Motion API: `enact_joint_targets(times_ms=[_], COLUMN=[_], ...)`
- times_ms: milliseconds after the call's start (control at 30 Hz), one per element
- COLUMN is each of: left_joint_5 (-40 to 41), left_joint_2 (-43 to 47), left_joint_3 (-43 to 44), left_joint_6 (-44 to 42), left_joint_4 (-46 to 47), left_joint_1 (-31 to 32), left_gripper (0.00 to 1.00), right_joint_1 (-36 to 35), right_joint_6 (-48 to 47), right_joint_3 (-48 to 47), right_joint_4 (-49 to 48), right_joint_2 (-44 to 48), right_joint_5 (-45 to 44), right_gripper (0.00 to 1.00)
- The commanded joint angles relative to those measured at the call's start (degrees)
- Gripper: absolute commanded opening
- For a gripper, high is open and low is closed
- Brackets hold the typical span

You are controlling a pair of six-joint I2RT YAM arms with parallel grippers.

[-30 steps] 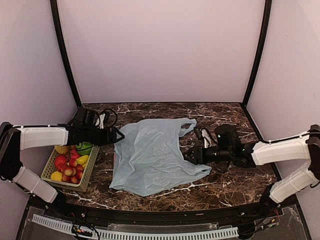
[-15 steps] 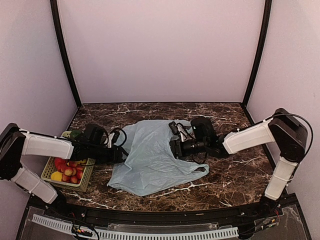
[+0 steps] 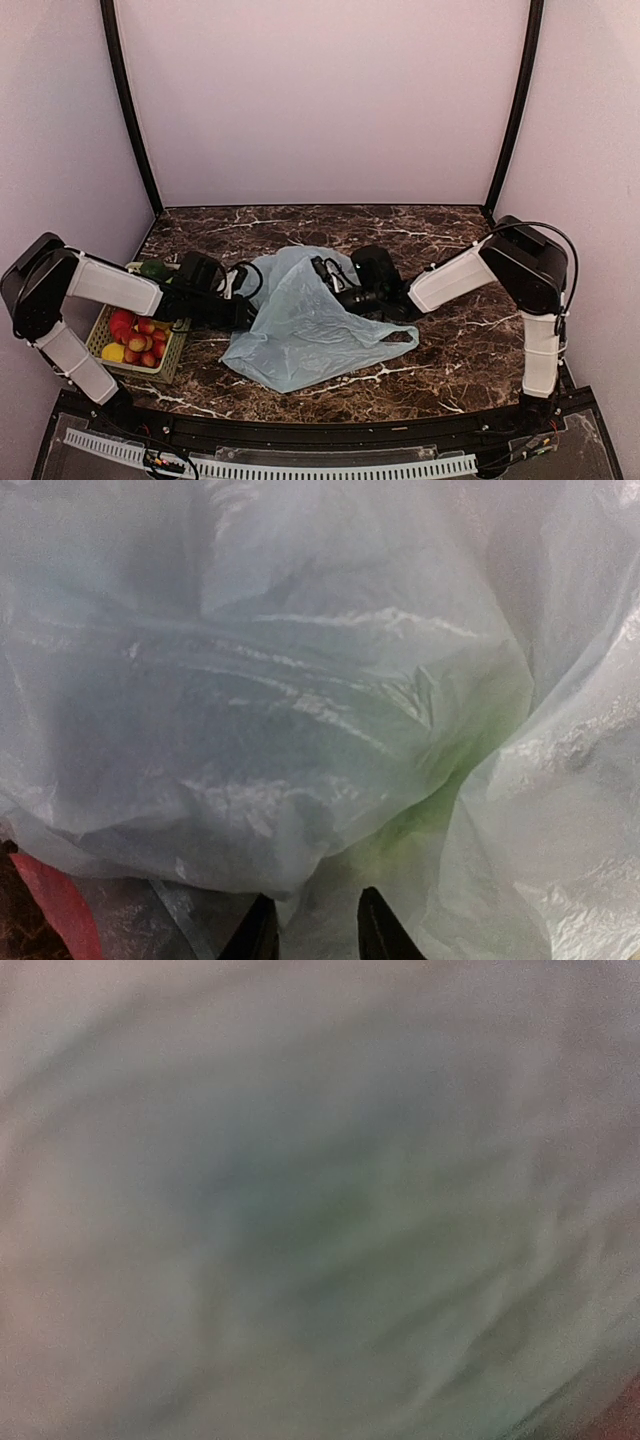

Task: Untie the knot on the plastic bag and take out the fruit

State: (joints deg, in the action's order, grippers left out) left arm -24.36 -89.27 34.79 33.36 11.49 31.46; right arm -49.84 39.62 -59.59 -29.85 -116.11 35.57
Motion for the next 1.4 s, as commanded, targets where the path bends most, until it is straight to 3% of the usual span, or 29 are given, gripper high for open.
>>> enact_joint_targets(times_ms=[0, 300, 533, 600, 733, 833, 1033, 1167, 1267, 1367], left_joint_5=[-1.88, -4.15, -5.42, -5.43, -2.79, 1.29, 8.11, 6.91, 1.95, 0.74], left_joint_2=[-1.43, -2.99, -4.72, -4.81, -2.73, 2.09, 14.89, 21.43, 22.33, 20.86], left_joint_3=[1.44, 2.08, 3.48, 3.53, 2.84, 1.37, -1.4, -0.76, 0.41, 1.39], left_joint_6=[-2.06, -4.49, -5.66, -5.71, -5.83, -5.44, -4.17, -5.34, -4.94, -4.85], left_joint_4=[2.02, 2.54, 2.7, 2.89, 1.62, -0.39, -6.24, -9.5, -9.78, -9.78], left_joint_1=[0.17, 0.27, 0.88, 1.02, 1.06, 0.94, 0.46, 0.44, 1.09, 2.87], left_gripper=[0.22, 0.08, 0.06, 0.06, 0.05, 0.07, 0.18, 0.4, 0.6, 0.75], right_joint_1=[-0.52, -0.83, -1.04, -1.04, -1.04, -0.87, -0.52, -0.52, -0.52, -0.52], right_joint_6=[1.18, 1.16, 1.25, 1.37, 1.87, 1.69, 0.24, 0.06, 0.03, -0.03], right_joint_3=[-3.11, -8.74, -12.53, -13.05, -11.79, -9.08, -5.03, -3.78, -2.95, -2.75], right_joint_4=[-2.73, -0.79, 0.86, 1.05, -0.12, -1.34, -0.65, -0.61, -0.76, -0.58], right_joint_2=[-2.61, -8.65, -11.76, -12.23, -11.29, -8.37, -3.13, -1.55, -0.61, -0.06], right_joint_5=[0.46, 0.29, -0.68, -1.21, -2.67, -4.33, -6.72, -6.86, -7.28, -7.53], right_gripper=[0.82, 0.84, 0.75, 0.69, 0.43, 0.33, 0.3, 0.3, 0.3, 0.3])
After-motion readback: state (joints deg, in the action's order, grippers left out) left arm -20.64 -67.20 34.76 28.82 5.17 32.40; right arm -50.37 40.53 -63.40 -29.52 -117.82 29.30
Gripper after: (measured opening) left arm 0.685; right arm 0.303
